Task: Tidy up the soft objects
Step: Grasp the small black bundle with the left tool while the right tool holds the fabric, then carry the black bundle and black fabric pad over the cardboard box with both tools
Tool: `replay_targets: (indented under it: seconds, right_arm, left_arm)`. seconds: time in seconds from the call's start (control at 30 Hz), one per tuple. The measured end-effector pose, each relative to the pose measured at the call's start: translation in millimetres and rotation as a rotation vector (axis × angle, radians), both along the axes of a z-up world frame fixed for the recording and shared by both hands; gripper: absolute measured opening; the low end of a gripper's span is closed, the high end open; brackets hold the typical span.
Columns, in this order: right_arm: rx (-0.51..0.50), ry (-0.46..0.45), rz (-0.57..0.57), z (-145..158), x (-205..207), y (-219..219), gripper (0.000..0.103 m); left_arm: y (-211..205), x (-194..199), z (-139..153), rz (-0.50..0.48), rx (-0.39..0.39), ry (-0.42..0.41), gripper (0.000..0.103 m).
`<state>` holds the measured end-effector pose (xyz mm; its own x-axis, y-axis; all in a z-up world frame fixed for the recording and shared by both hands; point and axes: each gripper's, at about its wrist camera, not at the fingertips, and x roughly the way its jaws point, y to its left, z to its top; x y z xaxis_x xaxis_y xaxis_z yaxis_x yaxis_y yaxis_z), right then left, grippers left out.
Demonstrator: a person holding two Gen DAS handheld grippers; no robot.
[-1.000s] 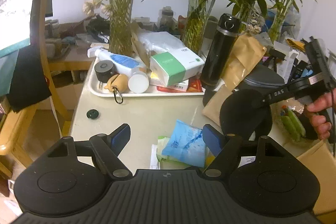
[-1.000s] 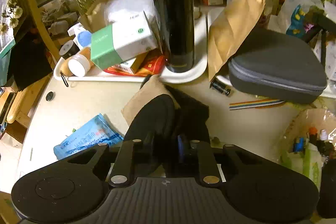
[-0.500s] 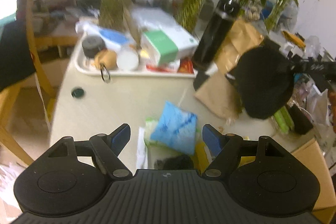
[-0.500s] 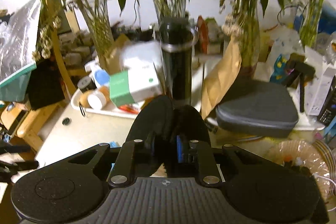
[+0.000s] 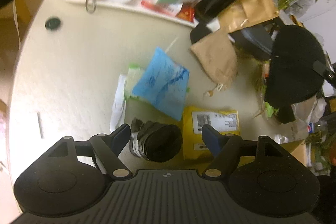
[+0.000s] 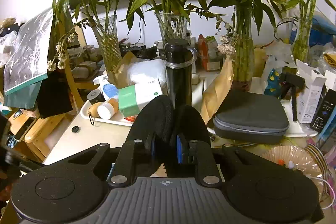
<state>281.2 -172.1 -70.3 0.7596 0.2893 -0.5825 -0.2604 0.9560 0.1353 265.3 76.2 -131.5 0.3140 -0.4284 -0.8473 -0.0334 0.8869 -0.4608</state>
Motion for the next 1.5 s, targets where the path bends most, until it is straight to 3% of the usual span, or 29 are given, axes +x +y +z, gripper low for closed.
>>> replay_targets:
  seconds: [0.27,0.3,0.37,0.6,0.83,1.1,1.23,1.5]
  right_arm:
    - [0.003,0.0,-0.005,-1,-9,-6,0.022]
    - [0.004,0.0,-0.005,-1,-10,-6,0.022]
    - [0.001,0.0,-0.005,-1,-10,-6,0.022]
    - [-0.016,0.009,-0.005,-4,-11,-5,0.022]
    - [-0.016,0.014,-0.016,-5,-10,-7,0.022]
    - [0.012,-0.015,-0.057,3,-18,-16,0.022]
    - [0.072,-0.044,-0.086,10,-23,-27,0.022]
    - [0.204,-0.051,-0.045,18,-36,-47,0.022]
  left_arm:
    - [-2,11,-14,0.001,0.008,0.104,0.073]
    - [-3,11,-16,0.005,0.016,0.116,0.072]
    - [-4,12,-18,-0.002,0.011,0.134,0.057]
    - [-8,11,-16,-0.013,0.059,0.106,0.048]
    - [-7,1,8,0.011,0.069,-0.034,0.046]
    - [-10,-21,46,0.028,0.1,-0.274,0.046]
    - [-10,-30,62,0.034,0.099,-0.392,0.046]
    - [-16,-52,85,-0.009,0.044,-0.54,0.046]
